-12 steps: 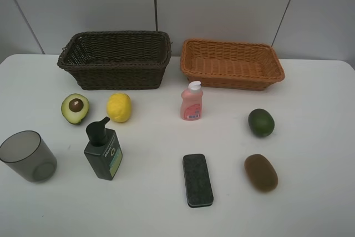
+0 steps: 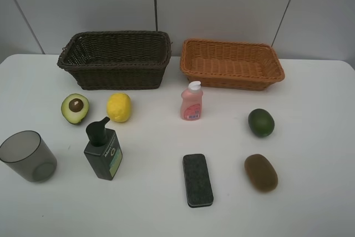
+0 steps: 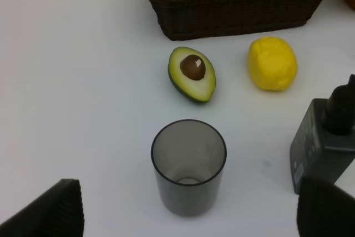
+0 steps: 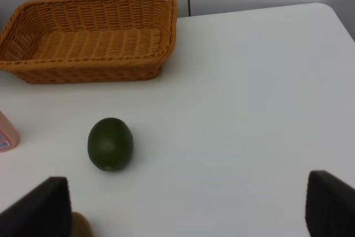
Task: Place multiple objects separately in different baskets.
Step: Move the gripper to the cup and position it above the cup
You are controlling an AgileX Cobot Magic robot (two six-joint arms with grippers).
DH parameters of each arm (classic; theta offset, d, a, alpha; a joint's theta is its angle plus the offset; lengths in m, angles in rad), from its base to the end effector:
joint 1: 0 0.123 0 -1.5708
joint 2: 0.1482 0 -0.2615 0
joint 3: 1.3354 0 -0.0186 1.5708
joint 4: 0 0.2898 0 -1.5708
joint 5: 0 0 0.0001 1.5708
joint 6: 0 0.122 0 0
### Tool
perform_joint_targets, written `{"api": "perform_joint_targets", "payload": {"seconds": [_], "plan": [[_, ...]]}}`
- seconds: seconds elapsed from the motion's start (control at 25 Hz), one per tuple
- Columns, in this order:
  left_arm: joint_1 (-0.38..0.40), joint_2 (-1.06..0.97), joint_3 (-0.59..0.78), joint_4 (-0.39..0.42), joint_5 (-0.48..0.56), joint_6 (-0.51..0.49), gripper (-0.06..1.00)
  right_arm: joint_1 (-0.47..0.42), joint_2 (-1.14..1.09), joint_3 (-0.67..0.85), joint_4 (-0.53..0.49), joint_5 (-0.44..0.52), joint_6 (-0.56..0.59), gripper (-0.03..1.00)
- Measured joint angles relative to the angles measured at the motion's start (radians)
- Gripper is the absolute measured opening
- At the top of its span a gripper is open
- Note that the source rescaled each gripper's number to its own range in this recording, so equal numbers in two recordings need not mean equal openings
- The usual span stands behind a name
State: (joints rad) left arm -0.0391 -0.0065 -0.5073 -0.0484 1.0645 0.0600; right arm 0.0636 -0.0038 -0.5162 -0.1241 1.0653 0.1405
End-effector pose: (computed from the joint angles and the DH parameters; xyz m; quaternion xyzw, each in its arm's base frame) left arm 0.0784 -0.0082 0.2846 0.0433 0.8493 -0.0187 0.5259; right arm 0.0782 -0.0083 0.2879 0.0357 0.8468 -0.0079 0.5306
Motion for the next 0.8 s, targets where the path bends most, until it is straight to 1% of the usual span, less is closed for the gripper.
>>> {"api": "perform_joint_targets", "payload": {"seconds": [0.36, 0.48, 0.6, 0.8], "plan": [[0.0, 0.0, 0.0, 0.0, 0.0, -0.001, 1.0, 0.0, 0.0, 0.0, 0.0, 0.0, 0.0, 1.0], [0.0, 0.008, 0.0, 0.006, 0.0, -0.029, 1.0, 0.0, 0.0, 0.0, 0.001, 0.0, 0.0, 1.0], [0.0, 0.088, -0.002, 0.028, 0.001, -0.068, 1.0, 0.0, 0.0, 0.0, 0.001, 0.0, 0.0, 1.0], [0.0, 0.357, -0.047, 0.033, 0.016, -0.092, 1.0, 0.0, 0.0, 0.0, 0.001, 0.0, 0.0, 1.0]]}}
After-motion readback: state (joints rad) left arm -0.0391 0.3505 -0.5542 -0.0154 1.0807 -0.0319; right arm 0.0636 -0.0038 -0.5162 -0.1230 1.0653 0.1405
